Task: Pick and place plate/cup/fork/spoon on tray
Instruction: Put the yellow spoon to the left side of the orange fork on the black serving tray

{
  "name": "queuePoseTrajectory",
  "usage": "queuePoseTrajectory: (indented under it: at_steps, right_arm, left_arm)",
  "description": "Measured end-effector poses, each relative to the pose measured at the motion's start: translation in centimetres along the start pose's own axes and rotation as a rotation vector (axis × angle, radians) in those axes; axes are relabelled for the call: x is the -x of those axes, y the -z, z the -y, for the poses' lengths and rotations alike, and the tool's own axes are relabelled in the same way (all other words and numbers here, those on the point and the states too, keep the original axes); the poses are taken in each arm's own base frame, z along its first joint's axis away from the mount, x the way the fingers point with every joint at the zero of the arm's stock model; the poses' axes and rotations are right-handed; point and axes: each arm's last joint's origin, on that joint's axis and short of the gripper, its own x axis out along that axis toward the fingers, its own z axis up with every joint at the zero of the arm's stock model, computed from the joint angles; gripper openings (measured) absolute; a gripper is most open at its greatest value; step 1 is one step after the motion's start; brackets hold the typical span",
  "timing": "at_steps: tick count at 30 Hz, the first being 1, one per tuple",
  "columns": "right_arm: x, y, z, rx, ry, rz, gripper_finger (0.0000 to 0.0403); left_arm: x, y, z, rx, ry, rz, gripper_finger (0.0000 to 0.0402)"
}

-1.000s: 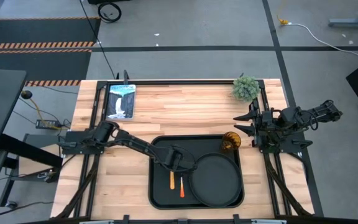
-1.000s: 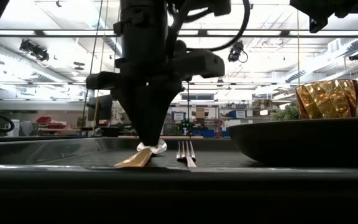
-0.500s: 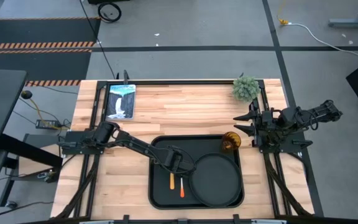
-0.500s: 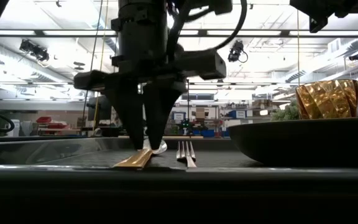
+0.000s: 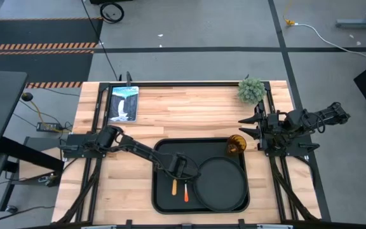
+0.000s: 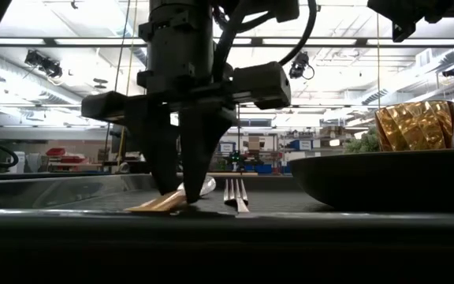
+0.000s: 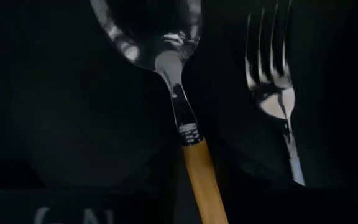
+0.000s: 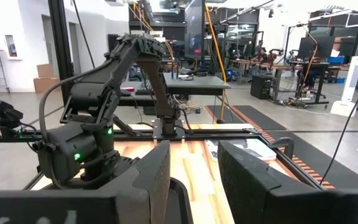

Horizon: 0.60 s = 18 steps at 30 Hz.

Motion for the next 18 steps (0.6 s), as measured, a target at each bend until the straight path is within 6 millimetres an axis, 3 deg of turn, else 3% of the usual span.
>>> queuePoseTrajectory:
  at_steps: [8, 18]
  right_arm:
    - [0.0, 0.0, 0.0, 0.002, -0.001, 0.0, 0.0142]
    - [0.0, 0.0, 0.0, 0.006, -0.003, 0.0, 0.0142]
  left_arm:
    - [0.0, 0.8, 0.7, 0.035, 0.067, -0.016, 0.0104]
    - [0.0, 1.5, 0.8, 0.061, 0.075, -0.037, 0.0071]
